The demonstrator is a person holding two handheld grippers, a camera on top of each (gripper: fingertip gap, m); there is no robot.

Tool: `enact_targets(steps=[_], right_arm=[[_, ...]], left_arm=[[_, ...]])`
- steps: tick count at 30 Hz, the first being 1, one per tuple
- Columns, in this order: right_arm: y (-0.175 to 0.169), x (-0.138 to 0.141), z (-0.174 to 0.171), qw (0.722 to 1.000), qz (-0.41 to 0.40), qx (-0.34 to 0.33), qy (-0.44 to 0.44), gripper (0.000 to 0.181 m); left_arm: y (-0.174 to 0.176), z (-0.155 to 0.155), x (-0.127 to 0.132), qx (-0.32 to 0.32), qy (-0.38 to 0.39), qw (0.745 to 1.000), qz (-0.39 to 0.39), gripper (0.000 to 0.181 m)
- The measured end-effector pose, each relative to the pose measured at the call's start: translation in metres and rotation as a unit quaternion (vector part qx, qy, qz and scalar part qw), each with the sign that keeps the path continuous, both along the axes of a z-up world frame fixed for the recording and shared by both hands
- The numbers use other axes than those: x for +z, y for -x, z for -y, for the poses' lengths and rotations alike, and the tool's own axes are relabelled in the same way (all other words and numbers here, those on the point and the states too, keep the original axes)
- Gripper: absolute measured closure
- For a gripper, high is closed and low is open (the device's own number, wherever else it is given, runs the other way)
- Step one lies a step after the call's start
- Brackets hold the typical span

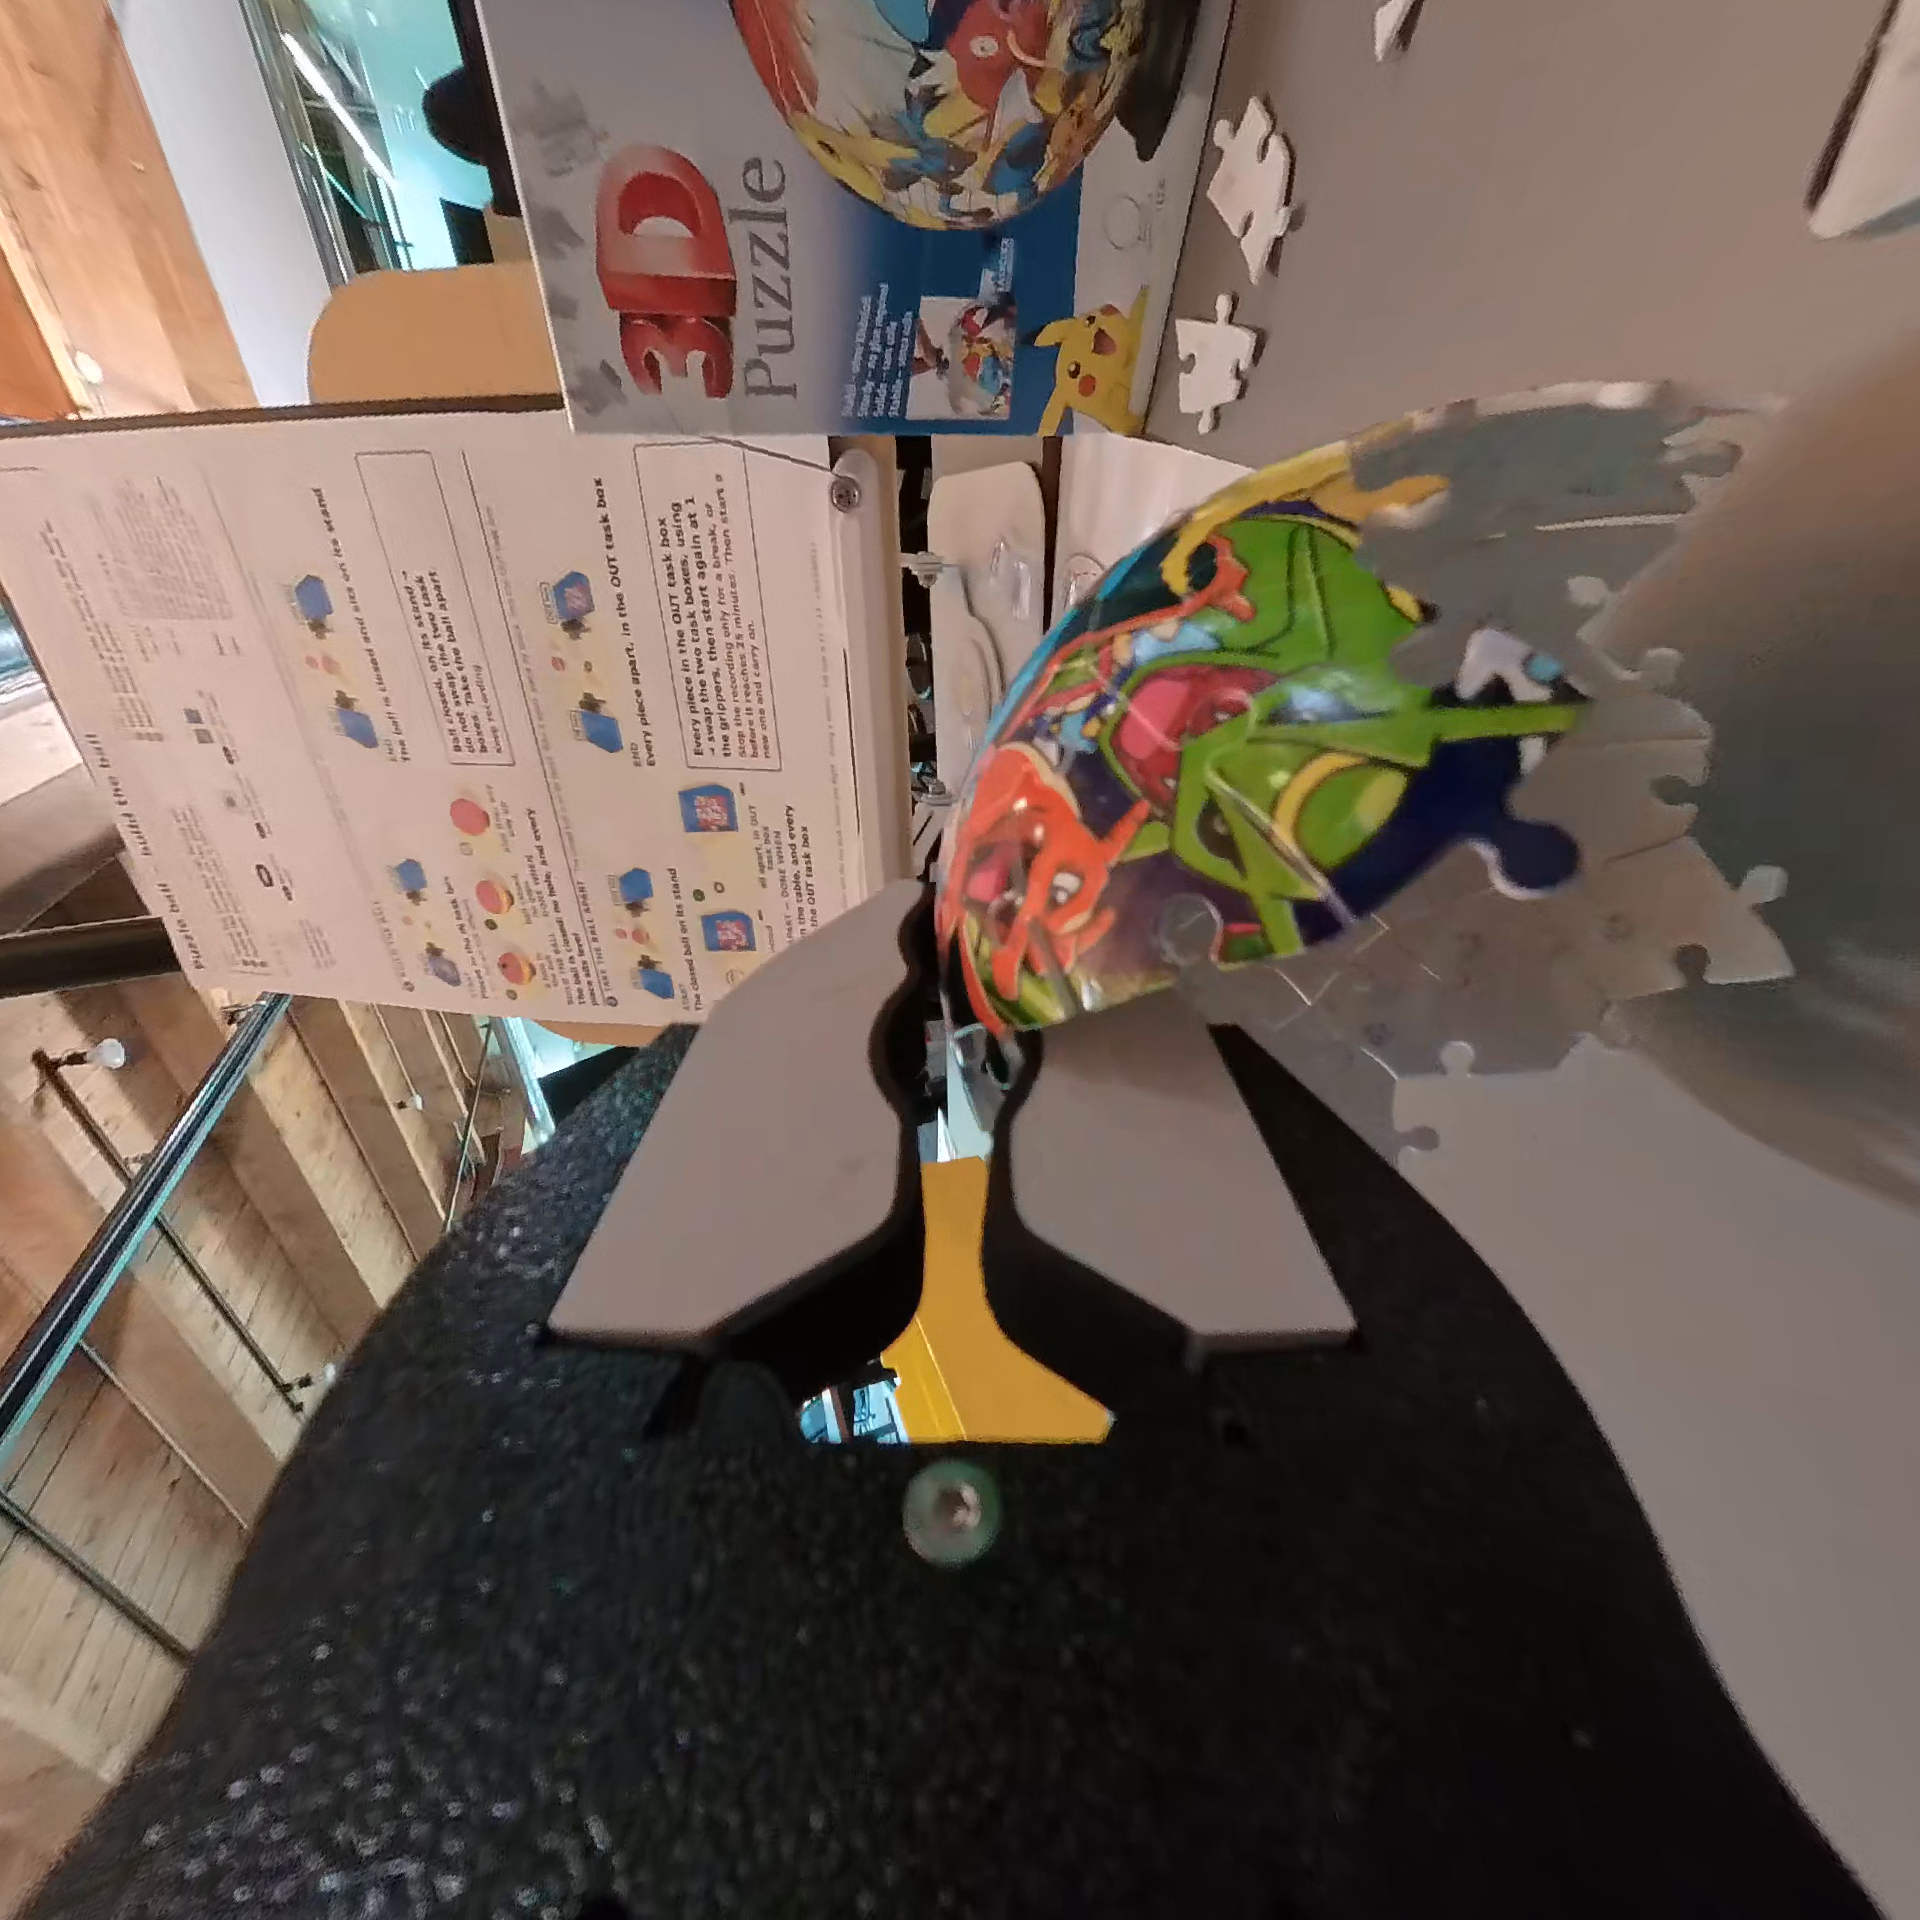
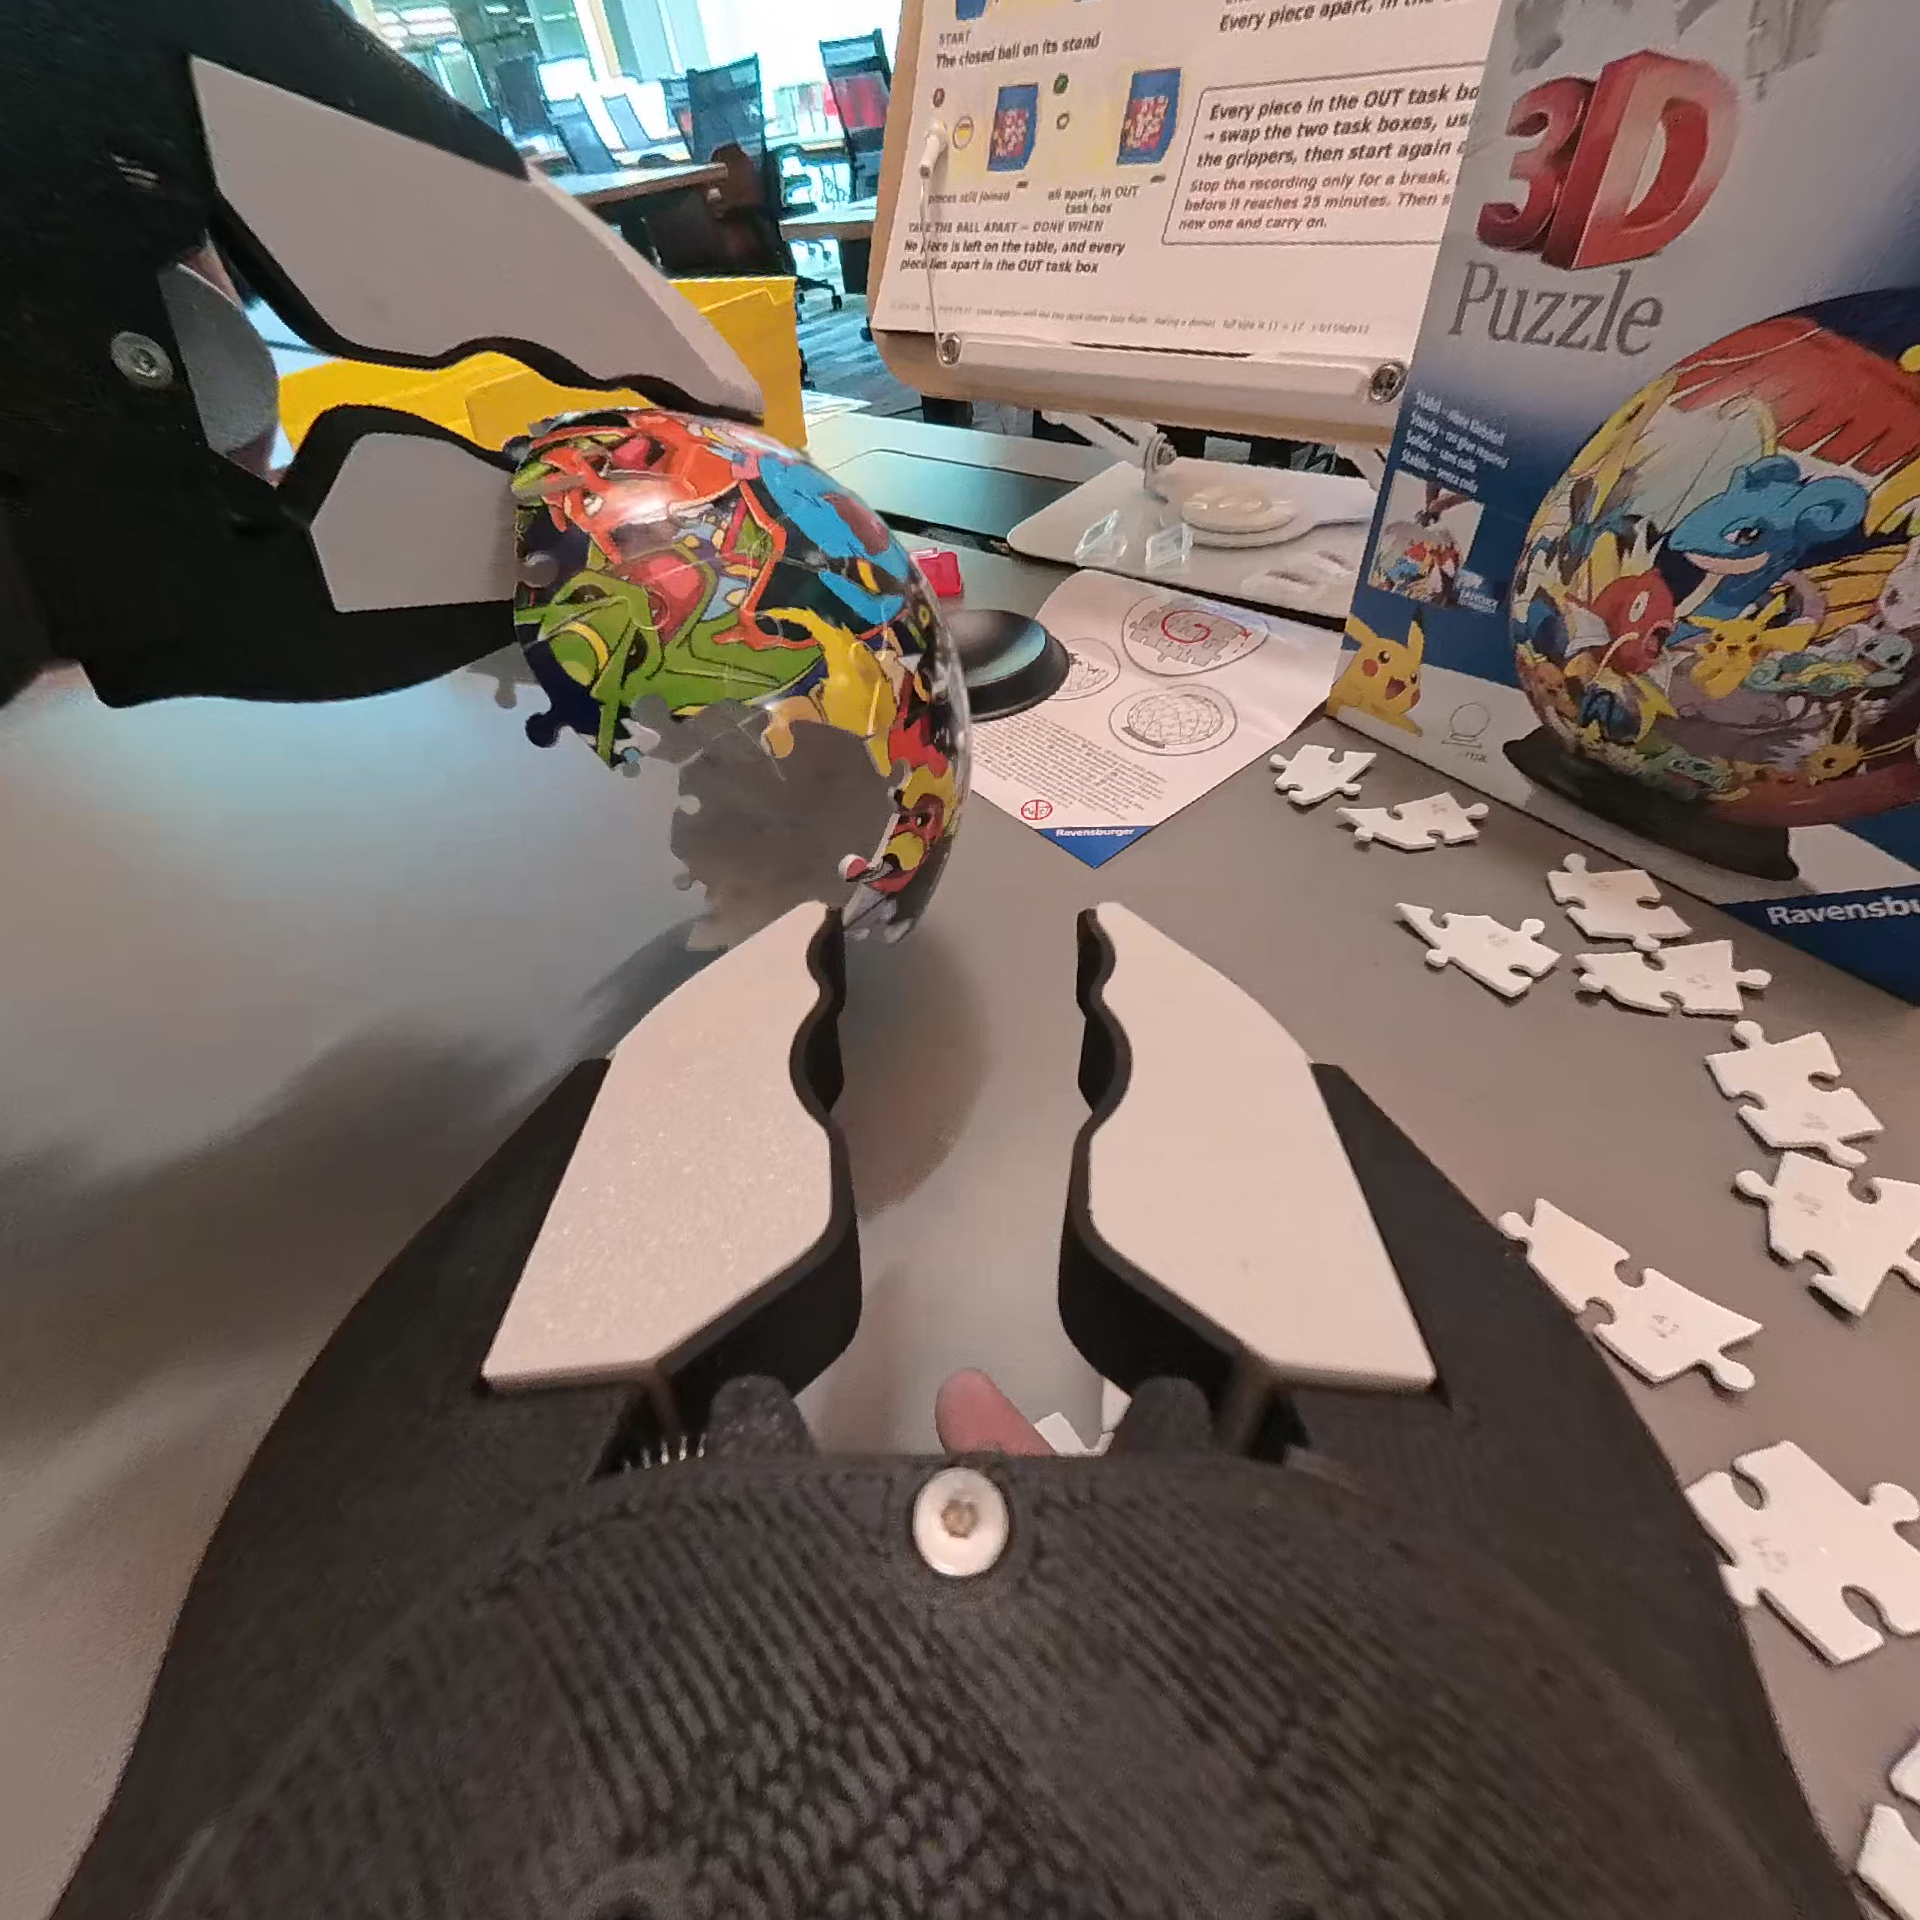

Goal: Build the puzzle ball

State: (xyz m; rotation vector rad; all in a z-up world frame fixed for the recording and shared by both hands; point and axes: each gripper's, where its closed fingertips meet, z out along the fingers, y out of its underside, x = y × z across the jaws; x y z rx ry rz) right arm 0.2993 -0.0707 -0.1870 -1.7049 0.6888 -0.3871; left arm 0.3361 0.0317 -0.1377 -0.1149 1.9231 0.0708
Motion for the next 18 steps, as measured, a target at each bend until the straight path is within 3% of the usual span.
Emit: enact_targets(steps=[7,12,18], right_arm=[[0.003,-0.003,-0.008,1.0,0.006,0.009,0.012,0.138],[0.001,-0.003,-0.008,1.0,0.015,0.005,0.013,0.138],[0.001,-0.005,-0.008,1.0,0.009,0.006,0.013,0.138]], left_arm=[[0.003,0.009,0.014,-0.031,-0.006,0.998,0.063,0.176],[0.013,0.023,0.027,-0.091,-0.039,0.982,0.16,0.176],[0.015,0.019,0.007,-0.094,-0.049,0.982,0.157,0.176]])
